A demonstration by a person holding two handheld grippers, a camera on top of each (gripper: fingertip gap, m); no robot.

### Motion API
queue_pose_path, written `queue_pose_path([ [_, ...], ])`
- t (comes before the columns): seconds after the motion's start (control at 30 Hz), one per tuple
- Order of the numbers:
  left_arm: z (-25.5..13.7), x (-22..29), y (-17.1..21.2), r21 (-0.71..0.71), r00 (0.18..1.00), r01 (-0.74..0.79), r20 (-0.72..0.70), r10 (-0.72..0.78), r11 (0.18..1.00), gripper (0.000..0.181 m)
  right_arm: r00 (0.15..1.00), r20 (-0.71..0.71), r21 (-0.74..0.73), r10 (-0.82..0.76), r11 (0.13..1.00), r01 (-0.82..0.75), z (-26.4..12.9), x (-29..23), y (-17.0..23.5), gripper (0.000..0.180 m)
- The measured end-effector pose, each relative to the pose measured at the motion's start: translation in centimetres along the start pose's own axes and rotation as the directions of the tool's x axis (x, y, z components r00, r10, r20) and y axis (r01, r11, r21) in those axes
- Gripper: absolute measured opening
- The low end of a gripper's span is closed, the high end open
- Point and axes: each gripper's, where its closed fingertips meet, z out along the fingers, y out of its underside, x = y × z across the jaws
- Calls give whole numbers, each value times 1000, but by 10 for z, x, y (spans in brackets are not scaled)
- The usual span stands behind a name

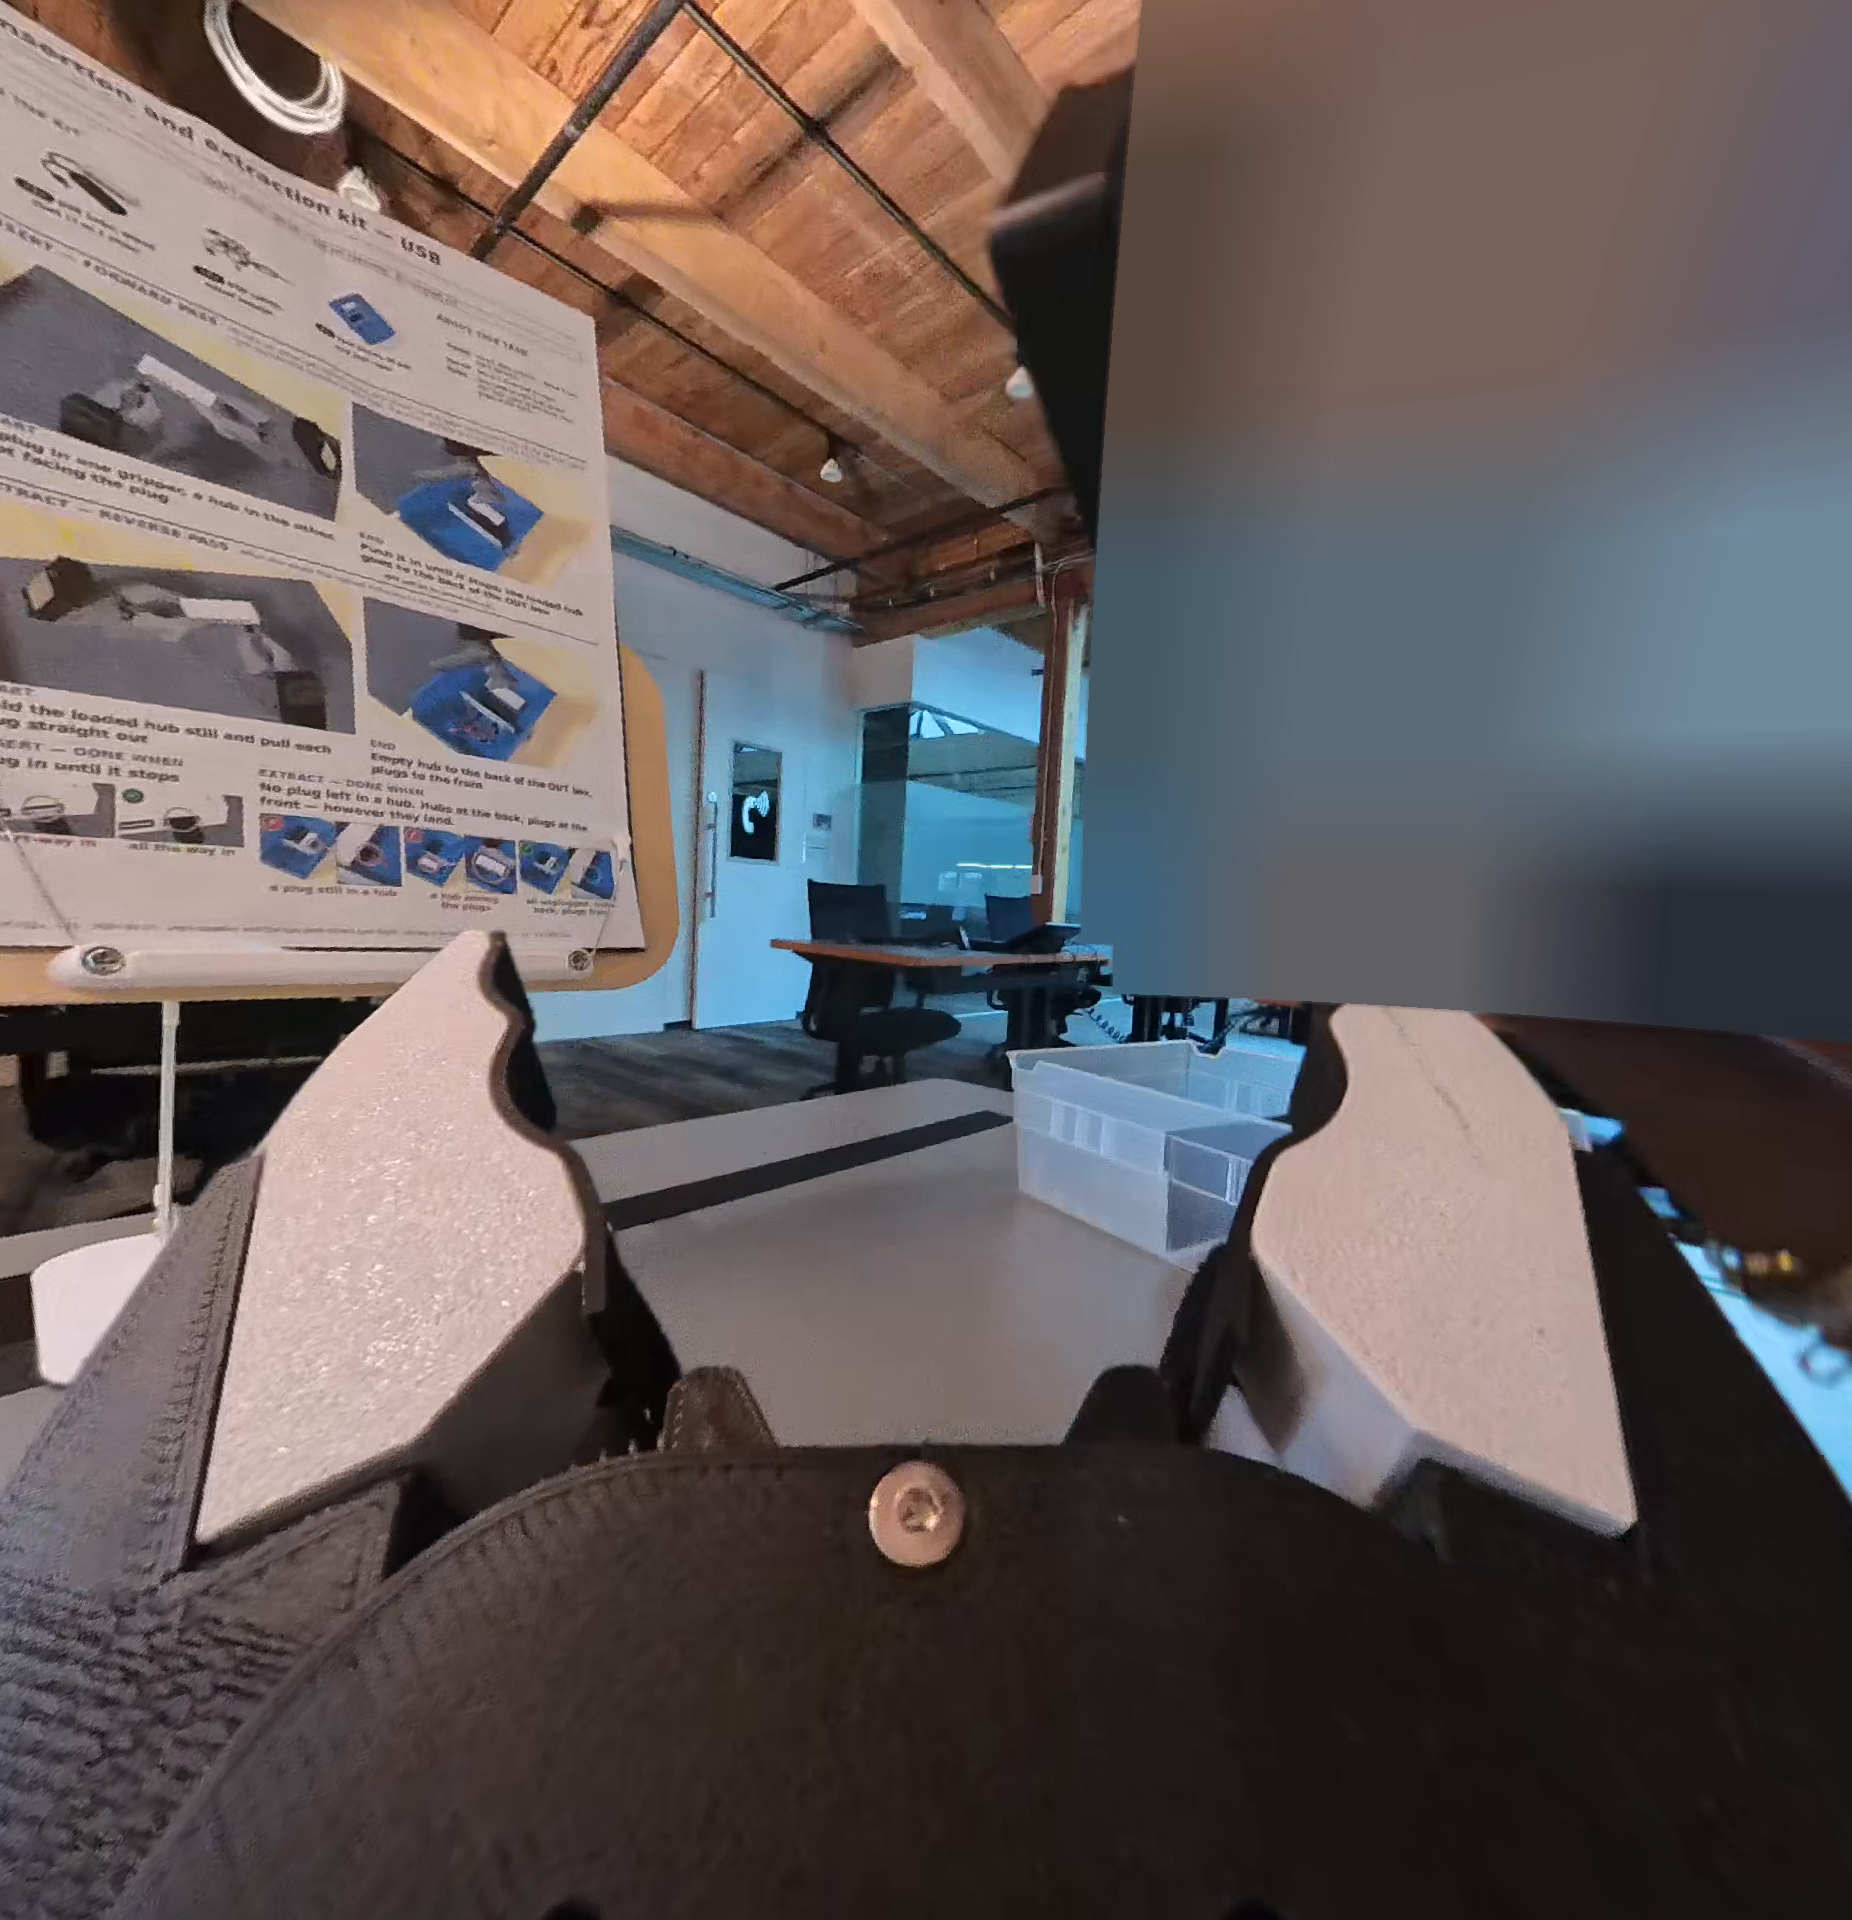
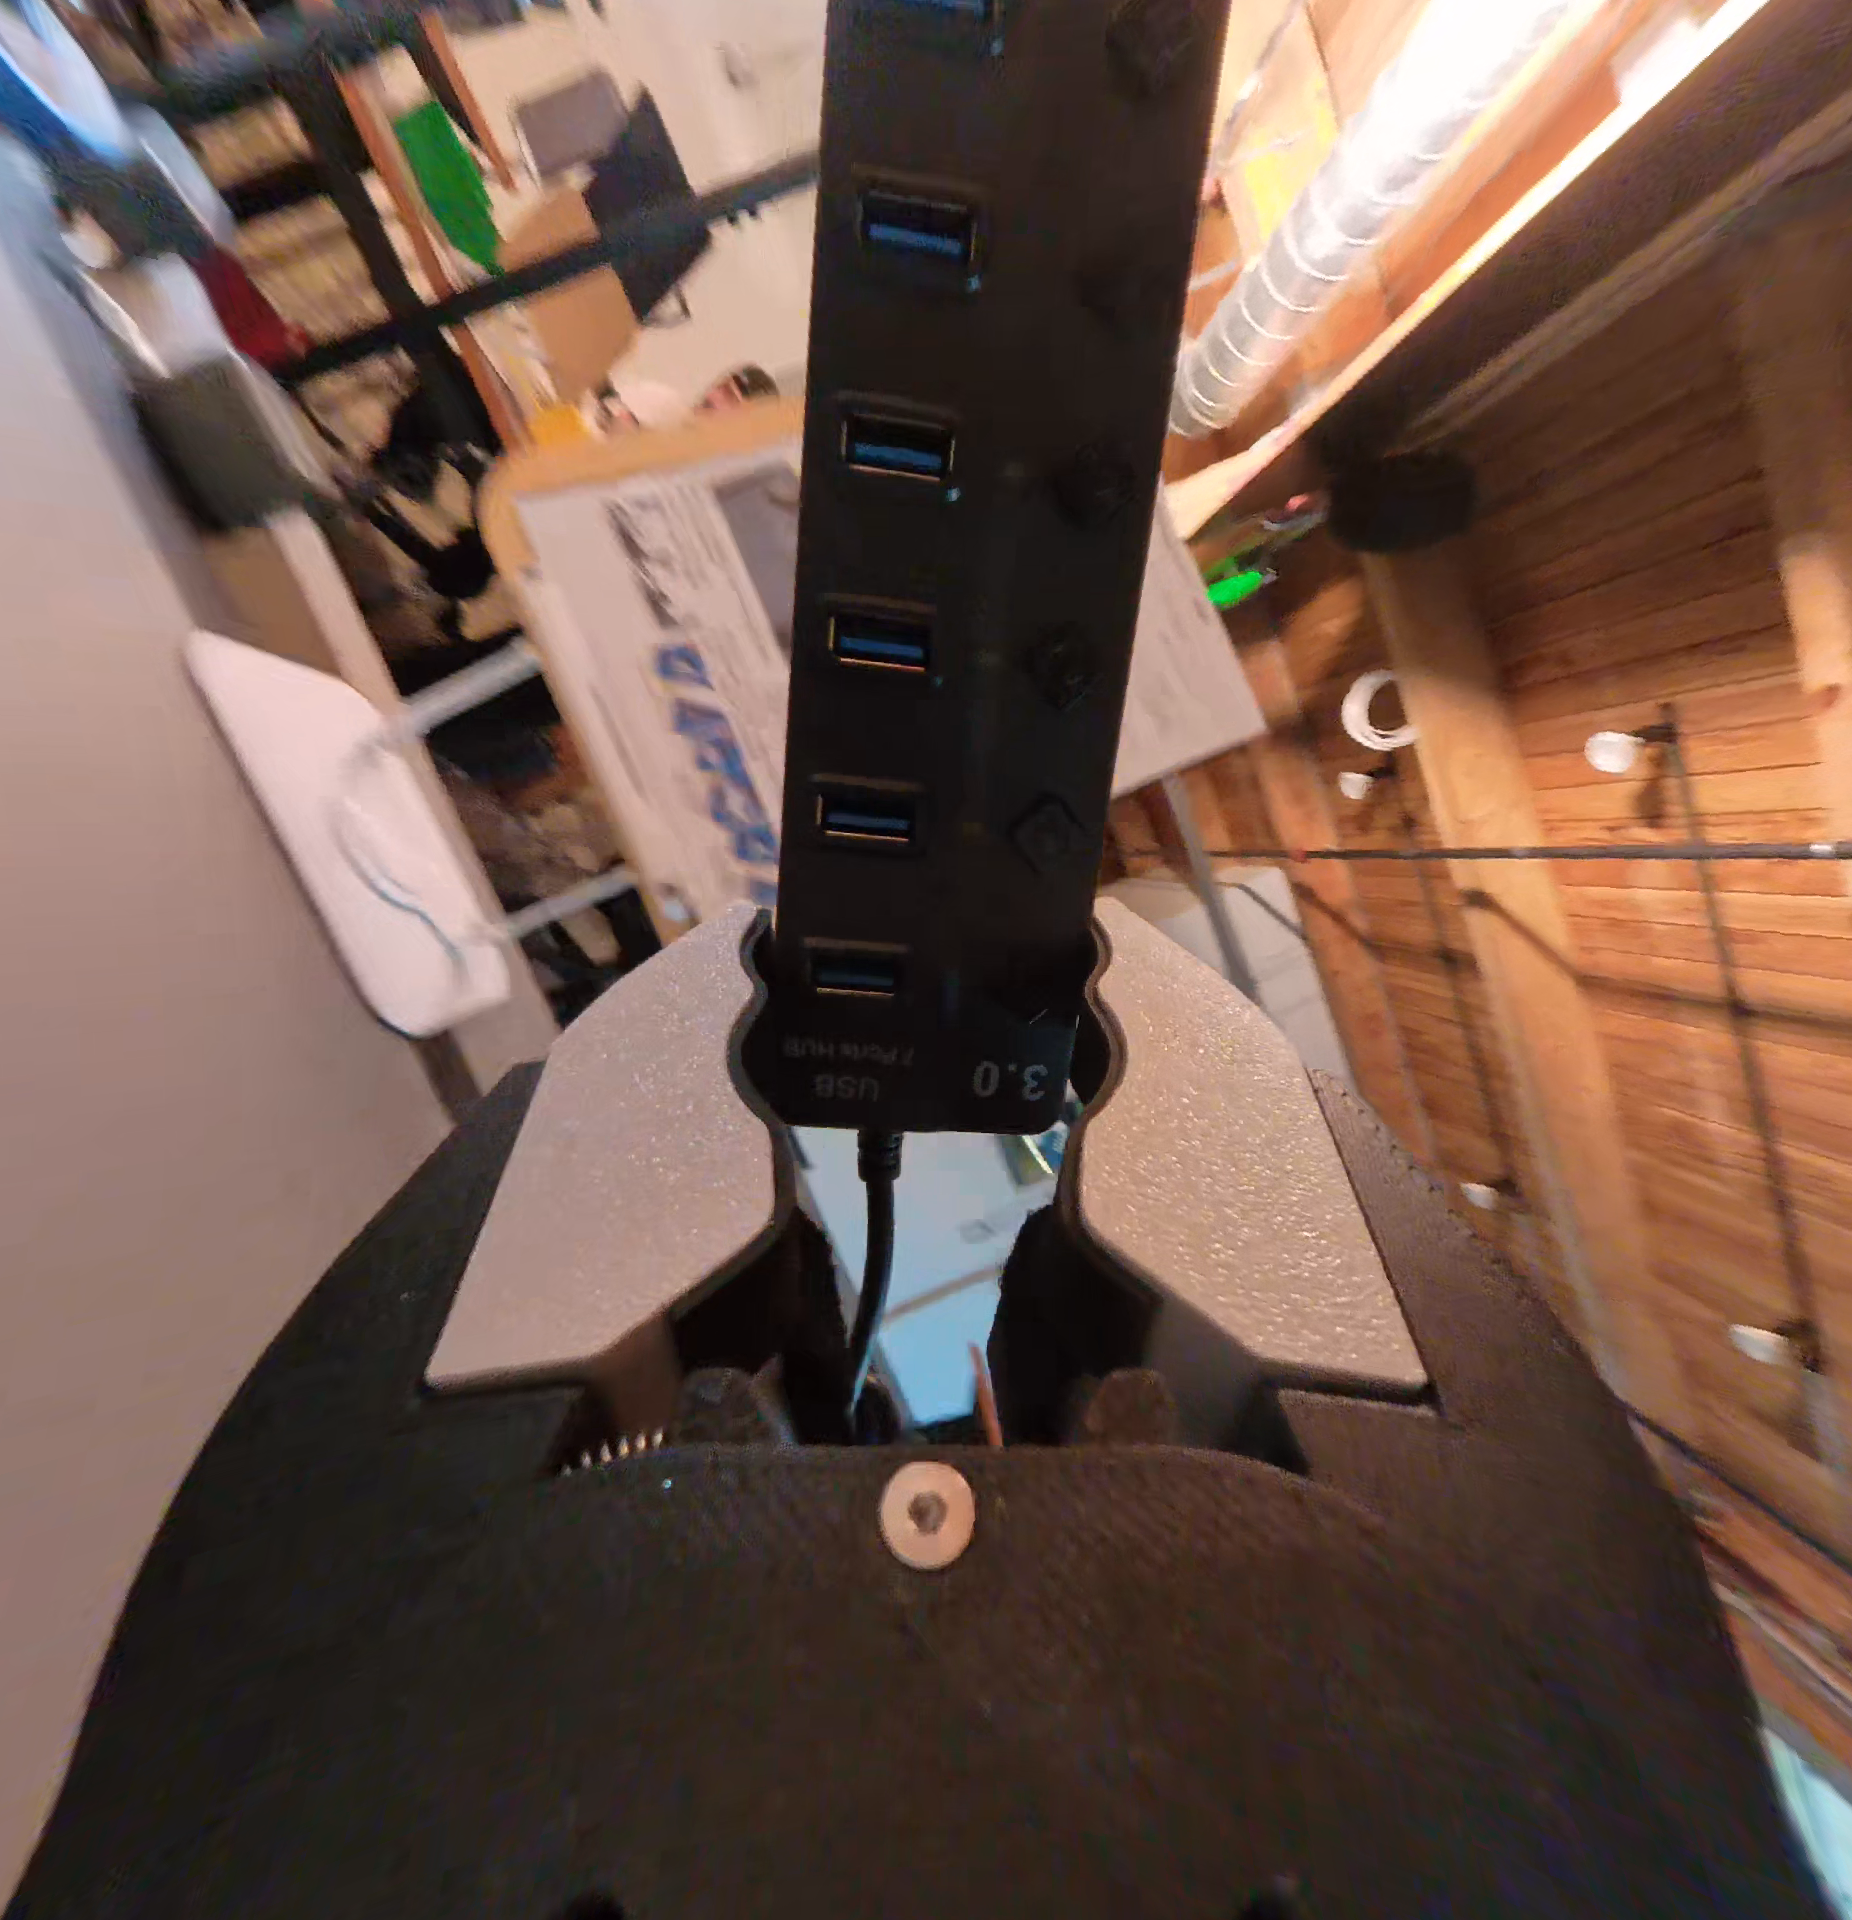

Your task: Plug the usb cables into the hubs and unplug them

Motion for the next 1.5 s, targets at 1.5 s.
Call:
queue_pose_path([
  [1.5, -1, -1, 10, -36, 993, -112, 27, 113, 993, 135, 656, 175, -647, 734, 588, -486, -42, -31, 347, 55],
])
